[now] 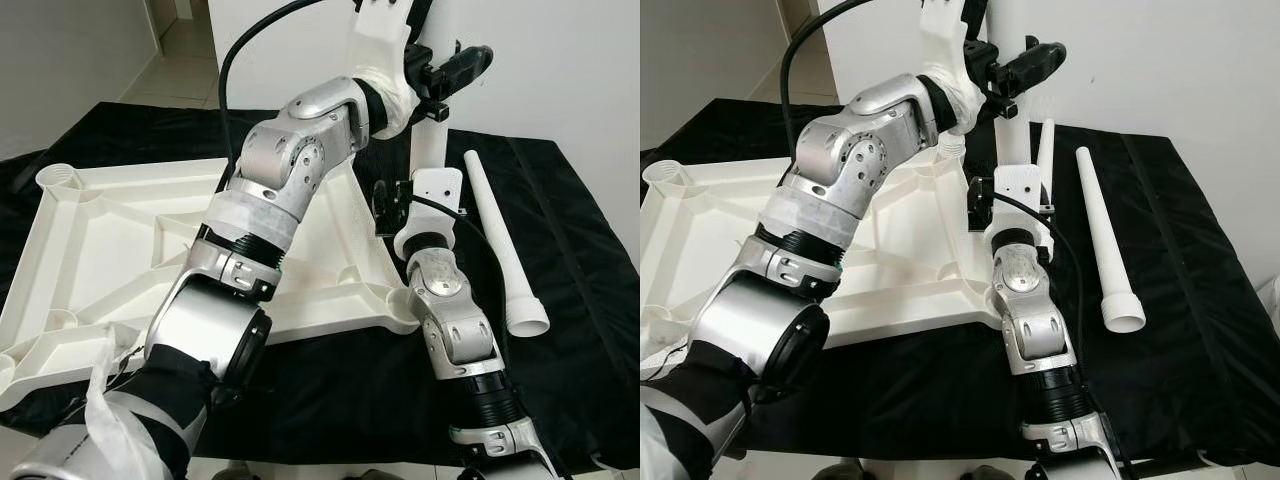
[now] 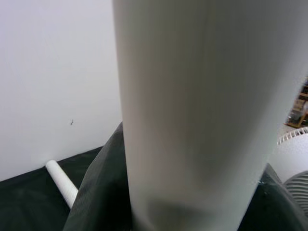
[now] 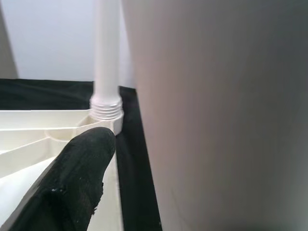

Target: Building children table

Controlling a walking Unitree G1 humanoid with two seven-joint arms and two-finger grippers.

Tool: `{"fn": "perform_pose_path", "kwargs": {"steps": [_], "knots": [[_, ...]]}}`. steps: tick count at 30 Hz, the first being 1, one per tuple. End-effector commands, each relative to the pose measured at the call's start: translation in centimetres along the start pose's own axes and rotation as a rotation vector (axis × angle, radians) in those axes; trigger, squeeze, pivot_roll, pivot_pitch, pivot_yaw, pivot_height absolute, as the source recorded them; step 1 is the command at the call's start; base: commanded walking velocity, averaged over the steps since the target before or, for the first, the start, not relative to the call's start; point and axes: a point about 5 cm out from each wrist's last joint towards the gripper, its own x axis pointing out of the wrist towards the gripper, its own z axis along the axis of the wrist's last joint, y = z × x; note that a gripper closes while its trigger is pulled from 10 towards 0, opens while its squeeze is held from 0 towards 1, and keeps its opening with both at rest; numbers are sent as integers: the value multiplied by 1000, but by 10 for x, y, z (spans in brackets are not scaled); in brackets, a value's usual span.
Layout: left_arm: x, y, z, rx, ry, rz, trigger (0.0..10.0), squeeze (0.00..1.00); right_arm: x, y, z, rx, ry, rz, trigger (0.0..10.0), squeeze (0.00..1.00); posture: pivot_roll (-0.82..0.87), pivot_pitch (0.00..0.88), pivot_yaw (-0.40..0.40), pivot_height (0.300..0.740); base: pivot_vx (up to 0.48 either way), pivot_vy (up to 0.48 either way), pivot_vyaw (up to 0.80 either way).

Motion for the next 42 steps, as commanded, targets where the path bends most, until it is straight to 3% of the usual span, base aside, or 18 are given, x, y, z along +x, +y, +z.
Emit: {"fn": "perform_pose_path", "kwargs": {"steps": [1,2,5,7,8,9,26,27,32,34,35,39,42], "knots": [[5,-13,4,3,-12,-57,10000,0,2,1,-2,-11,12,-5,9373,0,10,0,-12,740,0,0,0],[5,-14,4,3,-12,-57,10000,0,2,0,-1,-14,5,-16,7333,0,10,0,-12,740,0,0,0],[5,-14,4,6,-13,-54,10000,0,3,-1,1,-25,-8,-35,7059,0,8,0,-11,740,0,0,0],[5,-15,4,8,-16,-50,10000,0,4,-1,3,-29,-17,-56,2627,0,8,0,-12,740,0,0,0],[5,-15,4,8,-16,-50,10000,0,4,-1,3,-29,-17,-56,2627,0,8,0,-12,740,0,0,0],[6,-16,4,7,-19,-47,10000,0,4,-1,3,-33,-18,-64,0,0,9,0,-12,740,0,0,0],[5,-24,4,62,-26,-63,10000,0,6,-6,0,-42,-2,-121,0,0,13,0,-9,740,0,0,0],[5,-24,4,66,-29,-60,10000,0,6,-7,-1,-39,3,-126,10000,0,14,0,-8,740,0,0,0],[4,-24,6,62,-59,-51,10000,0,7,-8,0,-34,3,-129,10000,0,15,0,-7,740,0,0,0],[3,-25,7,23,-84,-81,10000,0,8,-8,0,-32,4,-129,10000,0,16,0,-6,740,0,0,0],[3,-26,7,-2,-95,-91,10000,1000,8,-8,0,-30,5,-128,10000,0,16,0,-6,740,0,0,0],[0,-27,8,-65,-99,-133,10000,1000,8,-8,0,-12,10,-131,10000,0,17,0,-4,740,0,0,0],[-2,-28,10,-45,-106,-157,10000,1000,8,-9,0,2,12,-138,10000,0,18,0,-4,740,0,0,0]]}}
